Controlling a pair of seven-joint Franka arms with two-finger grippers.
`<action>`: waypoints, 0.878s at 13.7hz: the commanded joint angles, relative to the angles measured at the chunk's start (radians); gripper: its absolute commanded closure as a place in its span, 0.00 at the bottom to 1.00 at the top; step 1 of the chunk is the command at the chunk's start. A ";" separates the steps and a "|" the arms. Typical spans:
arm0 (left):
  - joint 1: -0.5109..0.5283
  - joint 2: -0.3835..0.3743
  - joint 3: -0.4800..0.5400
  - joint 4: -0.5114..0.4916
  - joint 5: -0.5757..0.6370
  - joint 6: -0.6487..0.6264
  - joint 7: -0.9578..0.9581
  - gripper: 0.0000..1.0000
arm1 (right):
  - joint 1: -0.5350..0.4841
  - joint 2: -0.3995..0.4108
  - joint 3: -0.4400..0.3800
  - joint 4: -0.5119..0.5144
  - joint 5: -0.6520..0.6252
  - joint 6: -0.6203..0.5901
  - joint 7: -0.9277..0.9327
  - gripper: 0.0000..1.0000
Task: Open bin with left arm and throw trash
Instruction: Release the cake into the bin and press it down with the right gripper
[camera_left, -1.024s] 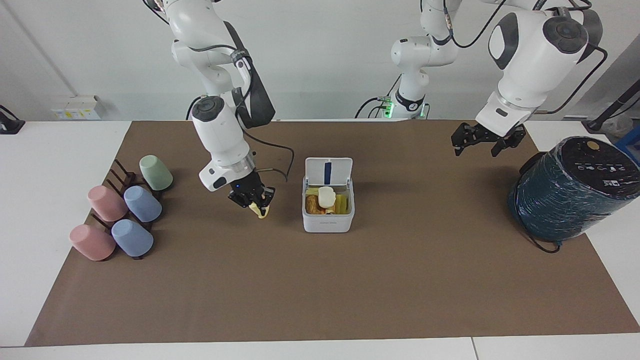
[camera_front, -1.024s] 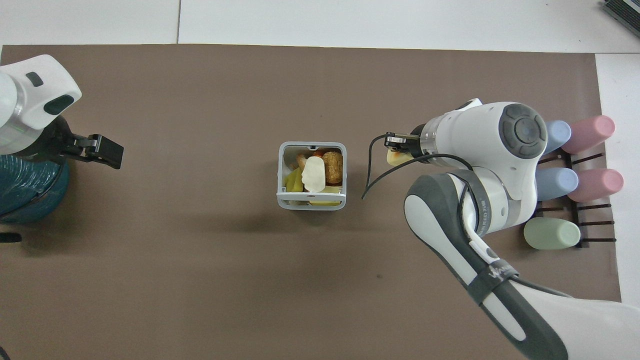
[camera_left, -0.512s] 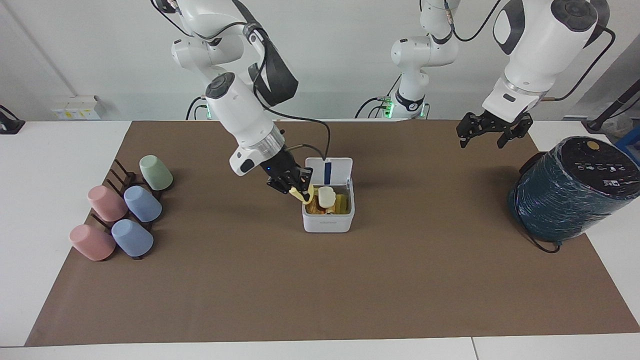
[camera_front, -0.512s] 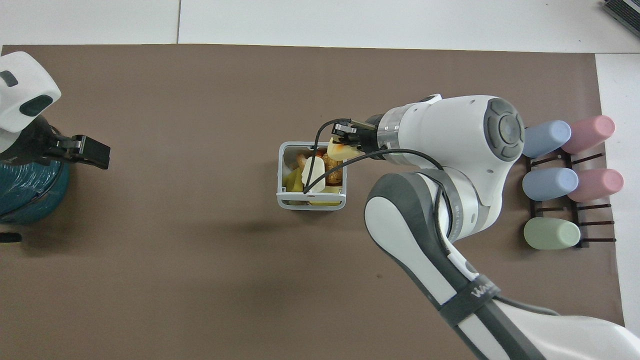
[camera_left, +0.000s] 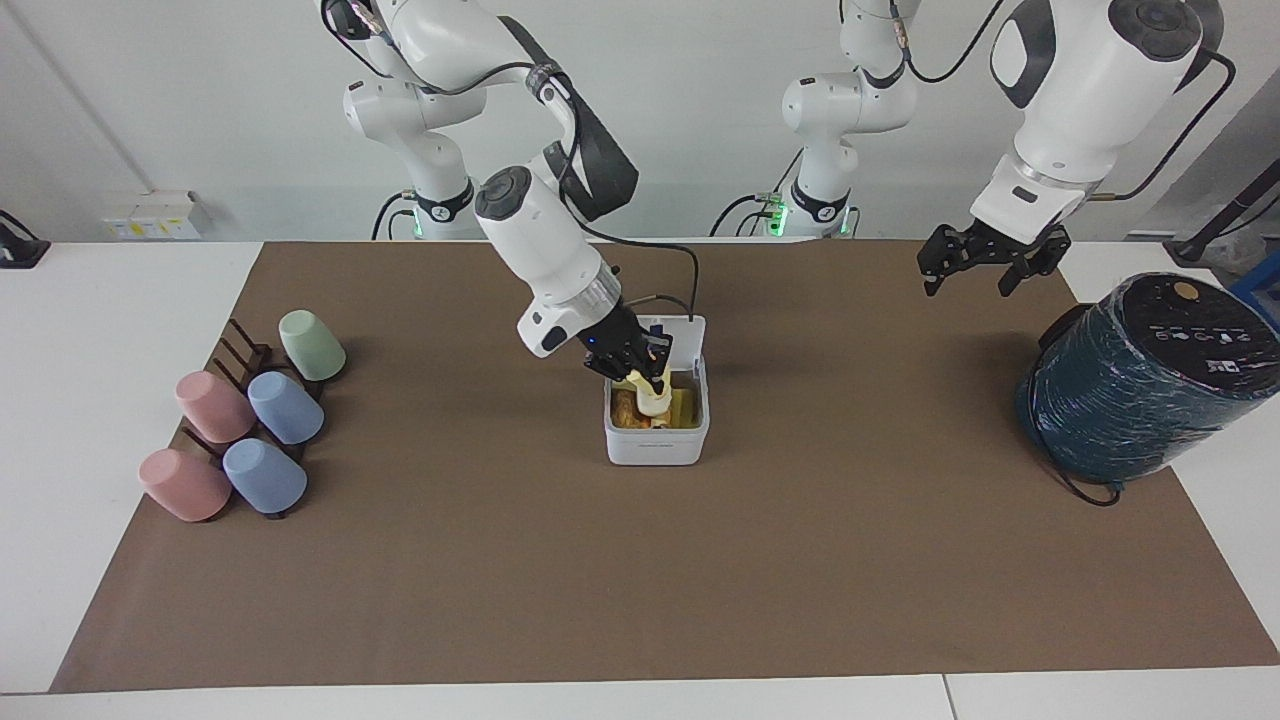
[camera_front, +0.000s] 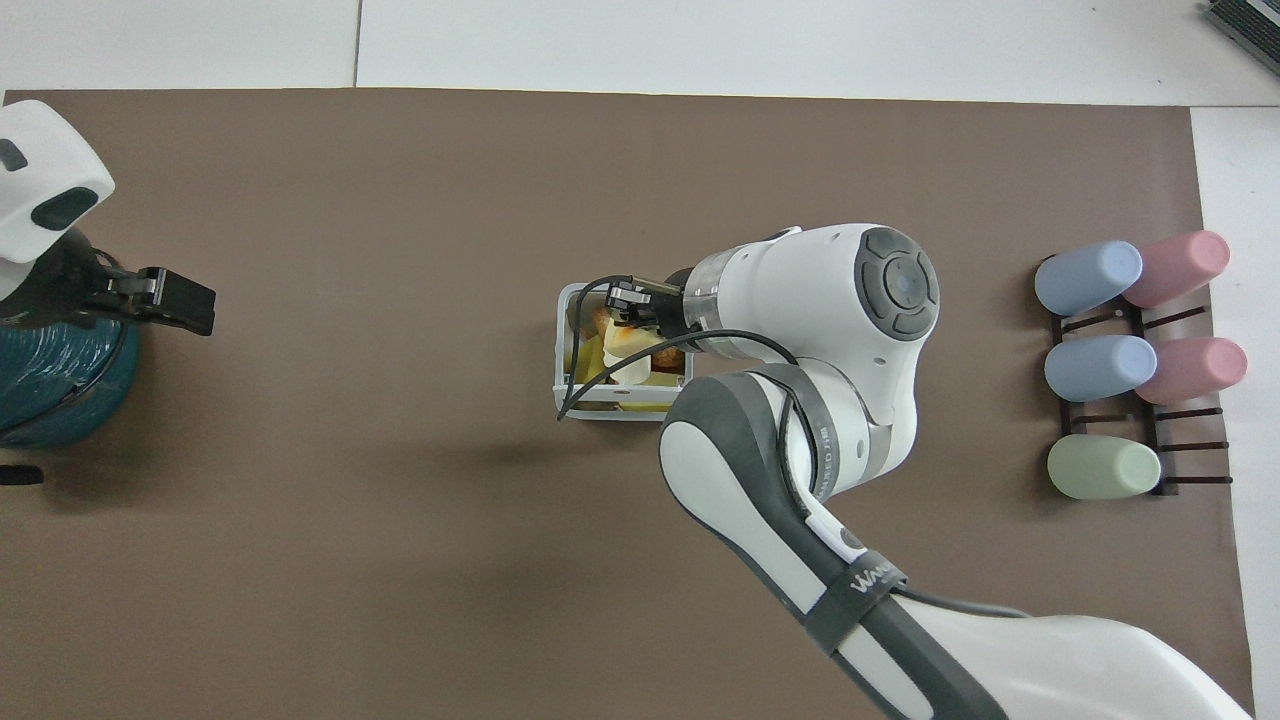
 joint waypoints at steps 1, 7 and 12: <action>0.010 -0.015 -0.004 -0.017 0.011 0.032 0.015 0.00 | 0.016 0.016 0.005 0.005 0.021 0.013 0.005 0.91; 0.006 -0.015 -0.005 -0.026 -0.021 0.052 0.013 0.00 | 0.019 0.014 0.005 -0.017 0.021 0.017 0.004 0.78; 0.003 -0.021 -0.005 -0.037 -0.045 0.066 0.013 0.00 | 0.021 0.013 0.014 -0.021 0.021 0.017 0.004 0.15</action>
